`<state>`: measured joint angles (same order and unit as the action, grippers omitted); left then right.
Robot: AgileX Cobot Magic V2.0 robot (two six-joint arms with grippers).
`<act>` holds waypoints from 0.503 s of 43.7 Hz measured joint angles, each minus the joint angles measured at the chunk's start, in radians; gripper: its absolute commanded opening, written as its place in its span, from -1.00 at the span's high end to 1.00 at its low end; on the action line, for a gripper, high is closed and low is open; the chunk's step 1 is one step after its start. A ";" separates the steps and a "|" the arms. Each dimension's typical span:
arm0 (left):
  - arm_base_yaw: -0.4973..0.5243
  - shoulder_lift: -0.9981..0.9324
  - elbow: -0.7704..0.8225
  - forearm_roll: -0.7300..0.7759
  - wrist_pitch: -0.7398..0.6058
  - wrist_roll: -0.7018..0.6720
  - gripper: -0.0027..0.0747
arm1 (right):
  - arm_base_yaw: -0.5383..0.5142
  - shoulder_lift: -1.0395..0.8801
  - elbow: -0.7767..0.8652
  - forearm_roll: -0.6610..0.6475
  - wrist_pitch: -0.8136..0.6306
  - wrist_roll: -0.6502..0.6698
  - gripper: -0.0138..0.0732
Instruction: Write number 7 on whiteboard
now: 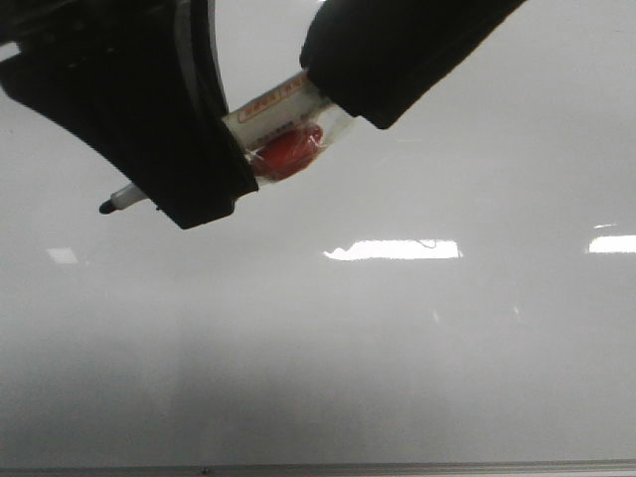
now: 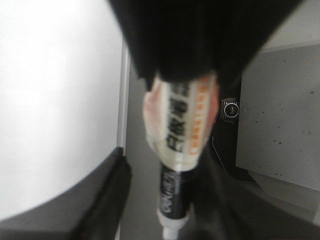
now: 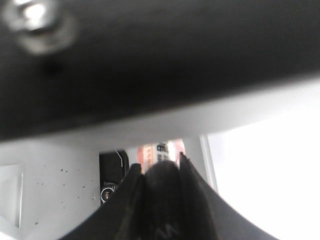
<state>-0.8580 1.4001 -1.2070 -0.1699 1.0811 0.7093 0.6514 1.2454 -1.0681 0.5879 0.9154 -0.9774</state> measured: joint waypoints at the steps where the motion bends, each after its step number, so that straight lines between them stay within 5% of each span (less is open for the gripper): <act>1: 0.000 -0.002 0.000 0.003 0.000 -0.003 -0.13 | 0.000 0.000 0.000 0.001 0.002 0.000 0.83; 11: 0.044 -0.114 0.015 -0.009 0.000 -0.063 -0.13 | 0.000 -0.004 0.000 -0.071 -0.004 0.051 0.83; 22: 0.280 -0.380 0.170 -0.039 -0.042 -0.116 -0.13 | -0.074 -0.108 0.000 -0.305 -0.008 0.377 0.83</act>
<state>-0.5779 1.0204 -1.0370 -0.2093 1.0394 0.5928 0.5776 1.1371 -1.0681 0.2833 0.9075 -0.6008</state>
